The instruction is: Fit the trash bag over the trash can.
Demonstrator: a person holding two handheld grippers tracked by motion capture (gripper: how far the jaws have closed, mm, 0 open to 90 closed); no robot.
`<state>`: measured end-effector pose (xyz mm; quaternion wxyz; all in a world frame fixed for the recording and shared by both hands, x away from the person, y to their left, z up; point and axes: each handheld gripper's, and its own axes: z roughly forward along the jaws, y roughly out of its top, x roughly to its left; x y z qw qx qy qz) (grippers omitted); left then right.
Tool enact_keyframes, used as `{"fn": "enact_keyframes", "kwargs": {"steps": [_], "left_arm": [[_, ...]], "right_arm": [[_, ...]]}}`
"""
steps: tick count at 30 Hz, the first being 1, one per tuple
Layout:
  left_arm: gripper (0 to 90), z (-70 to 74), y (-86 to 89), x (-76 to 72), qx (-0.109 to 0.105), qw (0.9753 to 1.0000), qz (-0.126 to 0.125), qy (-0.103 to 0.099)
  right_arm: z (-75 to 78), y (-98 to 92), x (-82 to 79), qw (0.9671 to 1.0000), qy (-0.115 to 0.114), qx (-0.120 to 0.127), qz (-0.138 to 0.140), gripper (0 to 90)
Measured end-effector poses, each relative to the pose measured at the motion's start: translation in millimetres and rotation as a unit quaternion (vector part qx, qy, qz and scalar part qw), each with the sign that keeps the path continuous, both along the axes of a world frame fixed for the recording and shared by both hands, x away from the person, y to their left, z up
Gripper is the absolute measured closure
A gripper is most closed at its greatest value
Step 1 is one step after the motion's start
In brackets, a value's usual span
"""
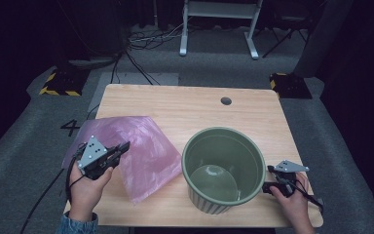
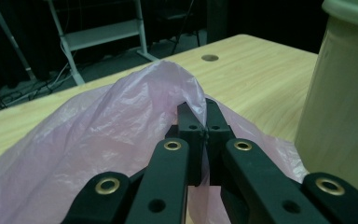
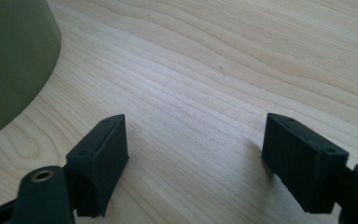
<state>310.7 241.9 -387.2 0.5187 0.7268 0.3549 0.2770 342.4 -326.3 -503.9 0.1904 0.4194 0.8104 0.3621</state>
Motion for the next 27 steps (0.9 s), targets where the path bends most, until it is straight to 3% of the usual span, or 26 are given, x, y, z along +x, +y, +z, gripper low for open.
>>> {"fn": "enact_keyframes", "kwargs": {"steps": [13,27], "left_arm": [[89.3,35.5,-7.2,0.9,0.006,0.9994,-0.023,-0.026],[89.3,70.5,-8.7,6.3,-0.019,0.9988,-0.028,-0.035]], "right_arm": [[0.0,0.0,0.0,1.0,0.0,0.0,0.0,22.6],[-0.1,0.0,0.0,1.0,0.0,0.001,0.0,22.6]]}}
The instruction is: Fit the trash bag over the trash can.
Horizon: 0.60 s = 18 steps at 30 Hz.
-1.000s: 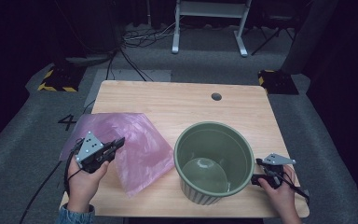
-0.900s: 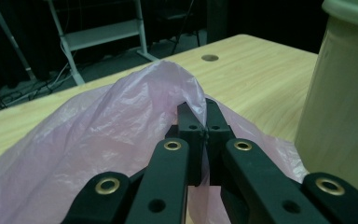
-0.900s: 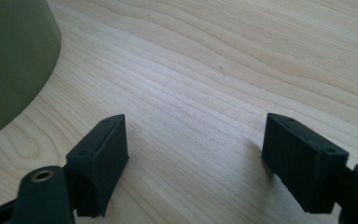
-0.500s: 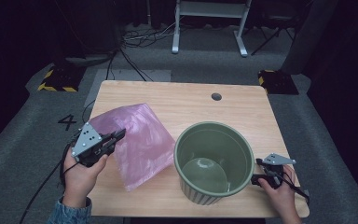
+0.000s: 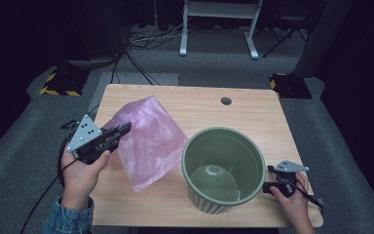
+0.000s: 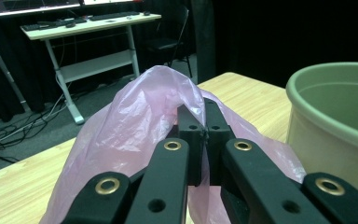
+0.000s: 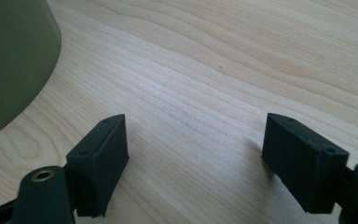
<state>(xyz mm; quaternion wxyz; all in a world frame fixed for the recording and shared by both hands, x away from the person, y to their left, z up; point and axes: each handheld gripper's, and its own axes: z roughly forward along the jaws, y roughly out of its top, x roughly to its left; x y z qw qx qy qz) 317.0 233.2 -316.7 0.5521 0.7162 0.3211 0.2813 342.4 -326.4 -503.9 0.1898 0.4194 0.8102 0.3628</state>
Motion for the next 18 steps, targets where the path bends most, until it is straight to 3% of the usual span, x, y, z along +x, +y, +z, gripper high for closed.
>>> {"fn": "enact_keyframes", "kwargs": {"steps": [5,11,18], "left_arm": [[89.3,7.2,5.8,4.2,-0.008,0.9999,-0.007,0.003],[89.4,13.9,15.0,11.1,-0.018,0.9983,-0.056,0.004],[89.4,28.3,23.4,13.7,-0.025,0.9964,-0.081,0.003]], "right_arm": [[0.0,0.0,0.0,1.0,0.0,0.0,0.0,22.6],[0.1,-0.1,0.0,1.0,0.001,0.0,0.001,22.7],[0.1,-0.2,0.1,1.0,0.001,0.0,0.001,22.6]]}}
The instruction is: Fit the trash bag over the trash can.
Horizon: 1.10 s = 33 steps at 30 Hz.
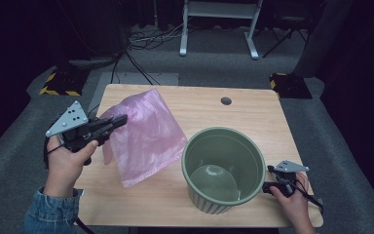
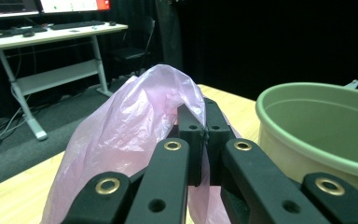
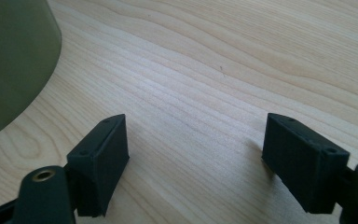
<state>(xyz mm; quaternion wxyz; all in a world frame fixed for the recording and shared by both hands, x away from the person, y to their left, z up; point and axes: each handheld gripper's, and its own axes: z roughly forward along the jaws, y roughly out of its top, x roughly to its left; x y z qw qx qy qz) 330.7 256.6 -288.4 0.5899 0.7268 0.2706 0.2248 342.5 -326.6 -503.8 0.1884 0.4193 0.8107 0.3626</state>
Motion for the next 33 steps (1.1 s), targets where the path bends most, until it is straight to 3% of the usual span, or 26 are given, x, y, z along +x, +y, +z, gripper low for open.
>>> {"fn": "enact_keyframes", "kwargs": {"steps": [8,17,22,33], "left_arm": [[89.4,16.7,9.9,1.9,-0.022,0.9996,-0.019,-0.005],[89.4,35.0,14.6,1.4,-0.027,0.999,-0.03,-0.018],[89.4,42.8,20.9,6.2,-0.056,0.9976,-0.033,-0.023],[89.4,50.0,3.1,10.1,-0.068,0.995,-0.065,-0.033]], "right_arm": [[0.0,-0.1,0.0,1.0,0.0,0.0,0.0,22.6],[0.0,-0.1,0.1,1.0,0.0,0.001,0.0,22.6],[0.0,-0.2,0.2,1.0,0.0,0.001,0.0,22.7],[0.0,-0.1,0.1,1.0,0.0,0.001,0.0,22.7]]}}
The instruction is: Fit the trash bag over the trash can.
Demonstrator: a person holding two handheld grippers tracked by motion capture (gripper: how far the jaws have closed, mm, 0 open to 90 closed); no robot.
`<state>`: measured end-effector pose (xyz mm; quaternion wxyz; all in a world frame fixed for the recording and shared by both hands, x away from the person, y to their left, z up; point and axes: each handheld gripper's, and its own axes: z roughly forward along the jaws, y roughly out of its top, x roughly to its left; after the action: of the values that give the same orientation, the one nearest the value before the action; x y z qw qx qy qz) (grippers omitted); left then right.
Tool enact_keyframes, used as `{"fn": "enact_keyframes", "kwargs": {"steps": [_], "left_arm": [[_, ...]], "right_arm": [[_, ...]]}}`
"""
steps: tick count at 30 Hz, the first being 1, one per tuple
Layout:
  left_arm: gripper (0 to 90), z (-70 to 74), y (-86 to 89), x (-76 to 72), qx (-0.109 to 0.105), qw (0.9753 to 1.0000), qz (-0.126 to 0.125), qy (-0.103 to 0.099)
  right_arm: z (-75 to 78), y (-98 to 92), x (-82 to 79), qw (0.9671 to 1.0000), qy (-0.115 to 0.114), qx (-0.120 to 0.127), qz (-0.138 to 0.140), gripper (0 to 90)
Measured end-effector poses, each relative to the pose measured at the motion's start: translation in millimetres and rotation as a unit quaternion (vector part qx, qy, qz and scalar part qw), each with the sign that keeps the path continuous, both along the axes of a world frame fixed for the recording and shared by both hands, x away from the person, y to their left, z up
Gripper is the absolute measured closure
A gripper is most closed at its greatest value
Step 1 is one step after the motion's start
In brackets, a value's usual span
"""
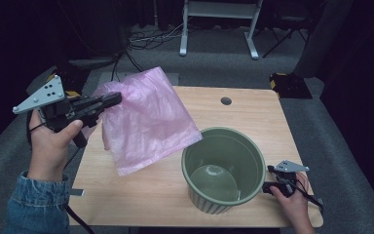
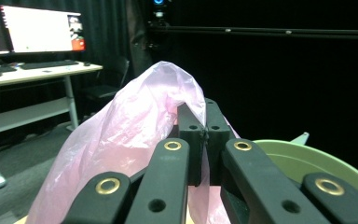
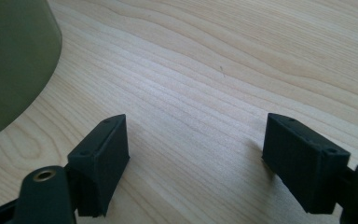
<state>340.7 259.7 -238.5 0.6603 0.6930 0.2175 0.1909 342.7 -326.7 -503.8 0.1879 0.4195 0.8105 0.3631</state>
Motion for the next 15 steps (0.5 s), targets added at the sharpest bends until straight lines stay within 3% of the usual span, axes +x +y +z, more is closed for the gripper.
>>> {"fn": "enact_keyframes", "kwargs": {"steps": [15], "left_arm": [[89.4,-2.3,-59.6,10.8,0.005,0.9979,-0.064,-0.011]], "right_arm": [[0.0,0.0,0.0,1.0,0.0,0.0,0.0,22.7]]}}
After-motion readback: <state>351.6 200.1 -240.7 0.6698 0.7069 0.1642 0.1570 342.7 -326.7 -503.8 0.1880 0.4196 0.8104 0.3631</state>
